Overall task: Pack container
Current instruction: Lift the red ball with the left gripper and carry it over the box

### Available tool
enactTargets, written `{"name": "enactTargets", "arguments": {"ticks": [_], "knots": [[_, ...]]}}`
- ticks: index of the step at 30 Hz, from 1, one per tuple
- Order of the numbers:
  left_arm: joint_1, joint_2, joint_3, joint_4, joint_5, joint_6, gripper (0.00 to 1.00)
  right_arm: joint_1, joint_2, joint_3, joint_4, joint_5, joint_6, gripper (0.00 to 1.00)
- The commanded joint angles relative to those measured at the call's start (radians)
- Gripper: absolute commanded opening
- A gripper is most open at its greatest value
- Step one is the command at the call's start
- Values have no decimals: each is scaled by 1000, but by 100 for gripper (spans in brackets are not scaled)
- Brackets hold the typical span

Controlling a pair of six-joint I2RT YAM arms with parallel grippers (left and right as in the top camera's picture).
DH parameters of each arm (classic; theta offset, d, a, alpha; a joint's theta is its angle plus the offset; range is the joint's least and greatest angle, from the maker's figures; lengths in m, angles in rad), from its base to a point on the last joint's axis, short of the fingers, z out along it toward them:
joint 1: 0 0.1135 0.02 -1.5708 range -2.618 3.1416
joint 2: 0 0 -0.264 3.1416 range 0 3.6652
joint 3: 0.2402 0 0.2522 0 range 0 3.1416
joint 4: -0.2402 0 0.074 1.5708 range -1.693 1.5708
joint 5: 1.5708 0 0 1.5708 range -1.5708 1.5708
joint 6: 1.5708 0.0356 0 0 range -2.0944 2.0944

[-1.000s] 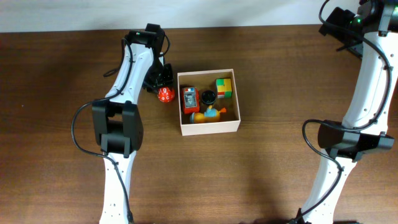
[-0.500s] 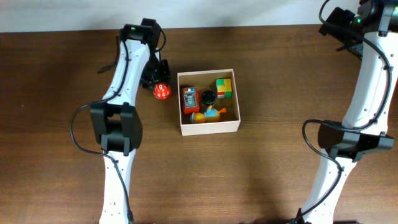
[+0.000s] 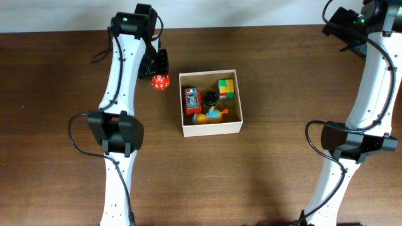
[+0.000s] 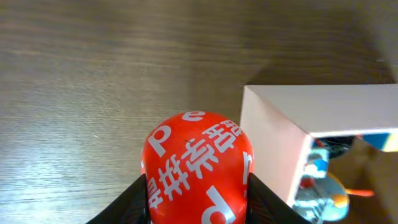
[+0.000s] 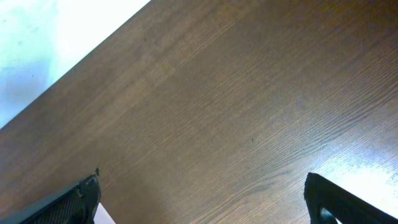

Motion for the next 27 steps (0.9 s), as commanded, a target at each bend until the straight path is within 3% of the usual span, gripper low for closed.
{"name": "enactTargets", "arguments": {"ticks": [1, 12, 27], "knots": [[4, -17, 87, -11, 51, 84, 30, -6, -36, 18, -6, 1, 12, 99], [-58, -141, 109, -11, 325, 316, 30, -6, -36, 18, -6, 1, 12, 99], [-258, -171, 106, -11, 313, 423, 31, -6, -36, 18, -6, 1, 12, 99]]}}
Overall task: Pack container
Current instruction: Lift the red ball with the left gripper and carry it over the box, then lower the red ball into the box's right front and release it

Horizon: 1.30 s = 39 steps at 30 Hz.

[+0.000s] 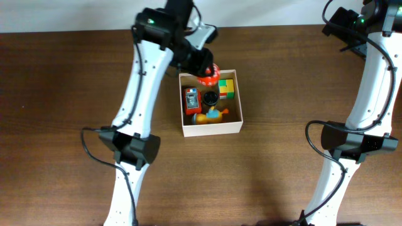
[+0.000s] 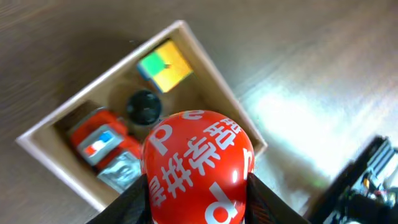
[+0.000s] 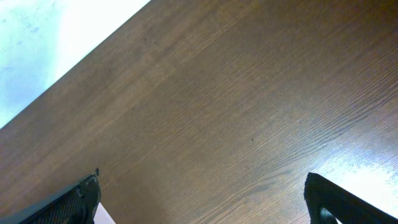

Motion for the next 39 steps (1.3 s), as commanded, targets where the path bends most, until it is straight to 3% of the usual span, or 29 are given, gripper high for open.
{"name": "enactTargets", "arguments": {"ticks": [1, 12, 27, 28, 29, 33, 39], "knots": [[-40, -28, 11, -3, -4, 56, 31, -6, -35, 18, -6, 2, 13, 99], [-121, -28, -107, -3, -116, 87, 31, -6, -35, 18, -6, 2, 13, 99], [-148, -28, -220, -3, -111, 86, 32, -6, -35, 18, -6, 2, 13, 99], [-154, -28, -220, -3, -111, 86, 33, -6, -35, 18, -6, 2, 13, 99], [-163, -28, -220, -3, -112, 86, 44, -6, -35, 18, -6, 2, 13, 99], [-180, -28, -220, -2, -117, 87, 62, -6, -36, 18, -6, 2, 13, 99], [-174, -28, -220, 2, -142, 86, 66, -6, -35, 18, -6, 2, 13, 99]]}}
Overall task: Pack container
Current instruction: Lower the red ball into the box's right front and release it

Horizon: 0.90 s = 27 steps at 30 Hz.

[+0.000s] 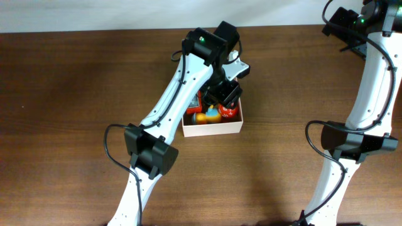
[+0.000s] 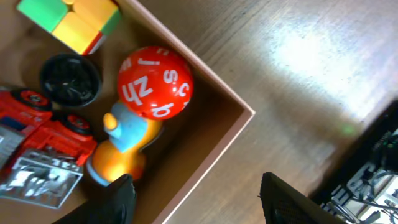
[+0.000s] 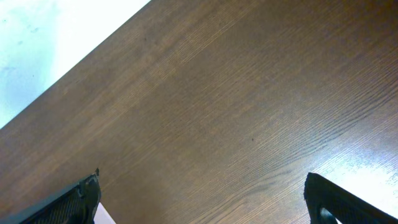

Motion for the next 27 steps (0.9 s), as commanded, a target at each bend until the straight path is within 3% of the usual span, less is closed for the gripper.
{"name": "enactTargets", "arguments": {"ticks": [1, 11, 22, 27], "knots": [[11, -28, -6, 6, -18, 10, 66, -6, -35, 18, -6, 2, 12, 99], [118, -97, 24, 19, -16, -40, 66, -6, -35, 18, -6, 2, 12, 99], [145, -100, 27, 29, -46, -85, 66, -6, -35, 18, -6, 2, 12, 99], [168, -139, 48, 28, -130, -146, 66, -6, -36, 18, -6, 2, 12, 99]]}}
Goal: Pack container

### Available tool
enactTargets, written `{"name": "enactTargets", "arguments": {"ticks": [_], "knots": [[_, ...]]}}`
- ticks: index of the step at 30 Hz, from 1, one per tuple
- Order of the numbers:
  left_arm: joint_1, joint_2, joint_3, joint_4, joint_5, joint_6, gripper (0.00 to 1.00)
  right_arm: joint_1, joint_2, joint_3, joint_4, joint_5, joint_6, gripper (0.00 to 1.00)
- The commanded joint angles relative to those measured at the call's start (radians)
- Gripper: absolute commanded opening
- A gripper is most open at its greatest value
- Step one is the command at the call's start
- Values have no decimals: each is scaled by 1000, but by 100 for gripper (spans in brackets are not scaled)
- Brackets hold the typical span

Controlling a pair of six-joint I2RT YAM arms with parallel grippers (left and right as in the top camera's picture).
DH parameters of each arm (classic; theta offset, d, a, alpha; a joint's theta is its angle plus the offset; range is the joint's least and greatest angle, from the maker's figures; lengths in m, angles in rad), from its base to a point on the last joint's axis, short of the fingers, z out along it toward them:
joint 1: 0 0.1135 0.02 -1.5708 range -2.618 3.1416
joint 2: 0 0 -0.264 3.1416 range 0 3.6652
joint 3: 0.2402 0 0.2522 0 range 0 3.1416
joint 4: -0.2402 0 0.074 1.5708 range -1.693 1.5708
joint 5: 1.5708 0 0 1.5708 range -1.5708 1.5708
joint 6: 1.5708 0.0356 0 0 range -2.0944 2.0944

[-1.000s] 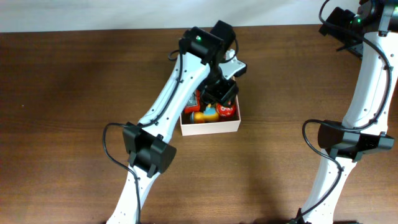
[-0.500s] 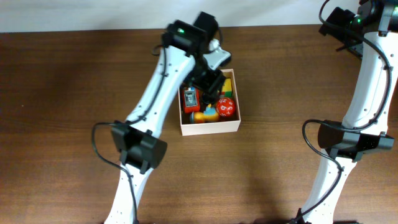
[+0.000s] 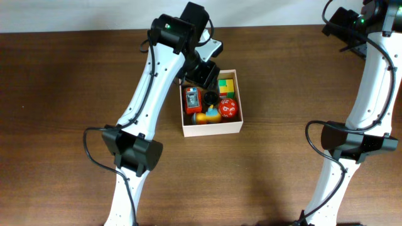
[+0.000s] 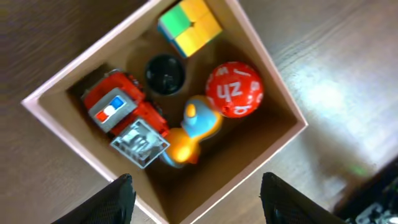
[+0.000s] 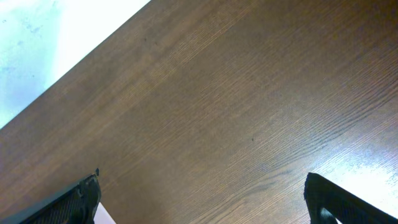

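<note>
The red ball with white lettering [image 4: 234, 89] lies inside the pale open box [image 4: 273, 102] at its right side, beside the orange and blue duck toy [image 4: 186, 134]. The box also holds a red toy truck [image 4: 121, 115], a black cap [image 4: 165, 73] and a coloured cube [image 4: 189, 25]. In the overhead view the ball [image 3: 227, 108] shows in the box [image 3: 213, 129]. My left gripper [image 4: 196, 208] hangs open above the box, holding nothing. My right gripper [image 5: 202, 199] is open over bare table at the far right back.
Brown wooden table [image 3: 63, 125] all round the box. The left arm [image 3: 151, 81] reaches in from the left over the box's back left corner. The right arm [image 3: 370, 81] stands along the right edge.
The left gripper, still open, has risen and drawn back toward the box's back left. The whole box now shows below it. The ball lies where it was.
The left gripper held the red ball on the table left of the box. Then it held the ball above the box. Then it was open low over the box with the ball lying inside. Now it hangs higher, empty. The right arm stayed still.
</note>
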Motion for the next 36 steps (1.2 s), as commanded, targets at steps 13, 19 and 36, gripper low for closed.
{"name": "enactTargets", "arguments": {"ticks": [13, 19, 36], "knots": [[281, -382, 55, 6, -215, -265, 76, -6, -35, 18, -6, 2, 11, 99], [390, -431, 55, -29, -214, -282, 77, -6, -35, 18, -6, 2, 12, 99], [423, -656, 10, -29, -264, -282, 79, -6, -35, 18, -6, 2, 12, 99]]}}
